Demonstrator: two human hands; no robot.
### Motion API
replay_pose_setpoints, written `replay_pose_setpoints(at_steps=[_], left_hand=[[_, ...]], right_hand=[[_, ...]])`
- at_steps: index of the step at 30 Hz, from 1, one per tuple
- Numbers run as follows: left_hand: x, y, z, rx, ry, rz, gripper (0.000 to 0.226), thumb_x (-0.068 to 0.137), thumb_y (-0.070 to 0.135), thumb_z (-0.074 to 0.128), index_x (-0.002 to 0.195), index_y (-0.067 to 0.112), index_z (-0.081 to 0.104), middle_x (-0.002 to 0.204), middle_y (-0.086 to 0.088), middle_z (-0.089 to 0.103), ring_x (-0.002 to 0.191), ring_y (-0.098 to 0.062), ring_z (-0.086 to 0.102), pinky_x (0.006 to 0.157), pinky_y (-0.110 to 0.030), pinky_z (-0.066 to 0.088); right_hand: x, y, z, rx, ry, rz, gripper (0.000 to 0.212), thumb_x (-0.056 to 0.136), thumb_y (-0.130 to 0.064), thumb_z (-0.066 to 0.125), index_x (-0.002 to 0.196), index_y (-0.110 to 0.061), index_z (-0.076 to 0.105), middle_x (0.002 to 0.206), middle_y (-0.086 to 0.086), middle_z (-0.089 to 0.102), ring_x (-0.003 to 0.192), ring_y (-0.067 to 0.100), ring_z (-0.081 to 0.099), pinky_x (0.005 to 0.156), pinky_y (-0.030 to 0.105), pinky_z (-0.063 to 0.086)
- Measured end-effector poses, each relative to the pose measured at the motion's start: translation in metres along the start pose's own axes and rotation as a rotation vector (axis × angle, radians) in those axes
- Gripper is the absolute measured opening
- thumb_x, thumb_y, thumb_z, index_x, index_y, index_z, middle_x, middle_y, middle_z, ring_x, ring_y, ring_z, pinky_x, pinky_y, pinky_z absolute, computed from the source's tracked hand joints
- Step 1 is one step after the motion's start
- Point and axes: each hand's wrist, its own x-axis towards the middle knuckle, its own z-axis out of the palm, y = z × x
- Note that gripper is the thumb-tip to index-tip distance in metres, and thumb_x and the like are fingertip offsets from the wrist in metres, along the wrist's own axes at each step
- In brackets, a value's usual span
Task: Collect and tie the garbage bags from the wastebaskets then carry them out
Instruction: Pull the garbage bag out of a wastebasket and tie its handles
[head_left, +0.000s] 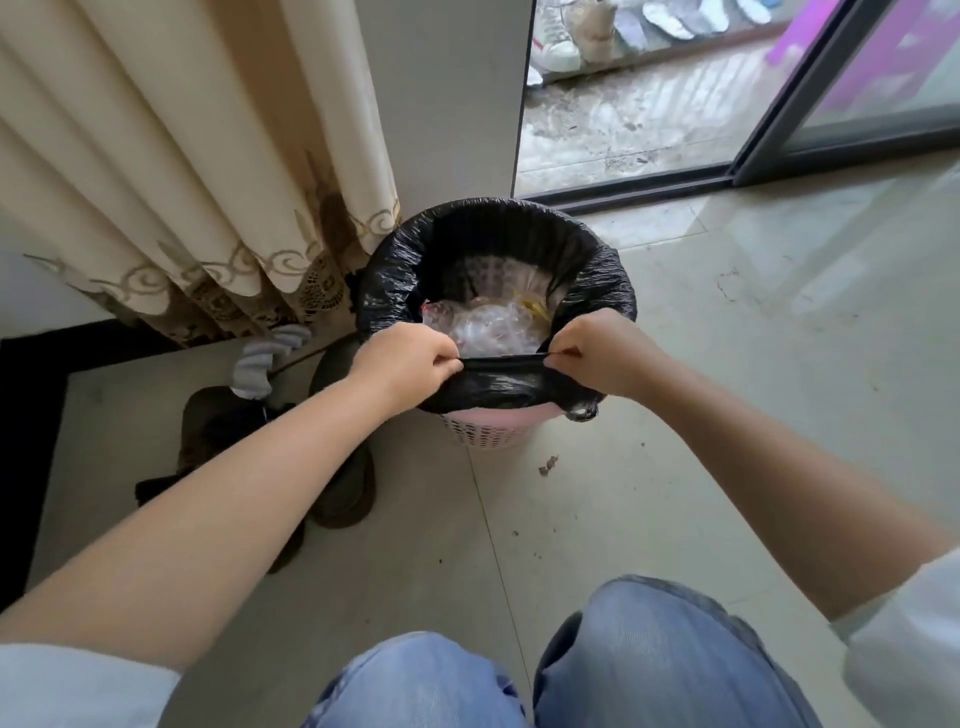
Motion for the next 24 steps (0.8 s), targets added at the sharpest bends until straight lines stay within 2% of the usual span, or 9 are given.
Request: replay_pose_setpoints(at_steps=[4,8,11,13,15,17,19,22,24], left_hand=[[0.006,-0.002,0.010,0.088,0.169,-0.156,0.031,0.095,0.027,0.042,0.107,0.013,0.067,0.109,-0.010,0.068,0.105,-0.031,0.060,0.079,-0.034,0.046],[-0.010,-0.005,0.016,0.059,0.168,-0.041,0.038,0.092,0.038,0.047,0.126,0.020,0.052,0.112,-0.003,0.068,0.109,-0.025,0.059,0.091,-0.032,0.041],[-0.027,-0.013,0.015,0.068,0.103,-0.001,0.045,0.086,0.045,0.055,0.122,0.018,0.056,0.118,0.001,0.062,0.115,-0.020,0.051,0.096,-0.032,0.037],[-0.029,-0.020,0.015,0.081,0.030,-0.001,0.040,0.087,0.043,0.055,0.117,0.017,0.063,0.121,-0.001,0.059,0.118,-0.020,0.046,0.098,-0.032,0.035],[-0.028,-0.021,0.014,0.075,-0.001,0.040,0.030,0.089,0.033,0.056,0.111,0.017,0.068,0.117,-0.003,0.061,0.115,-0.023,0.046,0.096,-0.034,0.037],[-0.025,-0.023,0.015,0.038,0.096,0.080,0.023,0.089,0.023,0.057,0.103,0.011,0.072,0.107,-0.009,0.064,0.107,-0.028,0.051,0.090,-0.037,0.040],[-0.024,-0.022,0.014,-0.033,0.219,0.080,0.021,0.089,0.016,0.056,0.094,0.003,0.071,0.093,-0.016,0.065,0.096,-0.034,0.054,0.082,-0.040,0.042],[-0.027,-0.010,0.005,0.017,0.368,0.137,0.027,0.085,0.017,0.042,0.077,-0.002,0.059,0.061,-0.015,0.061,0.058,-0.033,0.058,0.054,-0.034,0.047],[-0.024,-0.004,0.003,0.107,0.422,0.162,0.022,0.082,0.015,0.039,0.073,0.000,0.053,0.043,-0.010,0.055,0.036,-0.029,0.051,0.039,-0.024,0.038]], right_hand=[[0.014,0.000,0.012,-0.088,0.312,0.125,0.030,0.093,-0.022,0.044,0.093,-0.003,0.068,0.097,0.015,0.068,0.095,0.034,0.060,0.079,0.035,0.044],[-0.010,0.003,0.021,0.020,0.518,-0.047,0.042,0.074,-0.046,0.053,0.077,-0.007,0.069,0.068,0.008,0.067,0.065,0.028,0.063,0.062,0.032,0.047],[-0.035,0.015,0.036,-0.105,0.433,-0.149,0.038,0.060,-0.051,0.067,0.066,-0.014,0.066,0.064,0.002,0.063,0.059,0.024,0.062,0.054,0.030,0.046],[-0.038,0.025,0.042,-0.089,0.327,-0.187,0.027,0.055,-0.035,0.081,0.065,-0.013,0.068,0.065,0.005,0.063,0.059,0.029,0.061,0.051,0.034,0.050],[-0.033,0.030,0.041,-0.032,0.251,-0.267,0.016,0.054,-0.021,0.079,0.063,-0.012,0.070,0.062,0.006,0.063,0.057,0.030,0.060,0.048,0.037,0.053],[-0.028,0.031,0.037,0.010,0.223,-0.361,0.004,0.056,-0.010,0.072,0.057,-0.012,0.070,0.056,0.004,0.063,0.054,0.028,0.060,0.044,0.038,0.054],[-0.027,0.032,0.030,0.067,0.273,-0.366,0.009,0.061,-0.004,0.065,0.055,-0.011,0.067,0.056,0.004,0.064,0.054,0.028,0.059,0.045,0.040,0.053],[-0.023,0.028,0.019,0.141,0.560,-0.172,0.016,0.075,-0.009,0.051,0.067,-0.003,0.063,0.064,0.011,0.066,0.063,0.032,0.060,0.059,0.042,0.051],[-0.017,0.021,0.017,0.180,0.725,-0.042,0.013,0.076,0.000,0.047,0.069,0.002,0.059,0.058,0.015,0.062,0.058,0.034,0.059,0.060,0.037,0.045]])
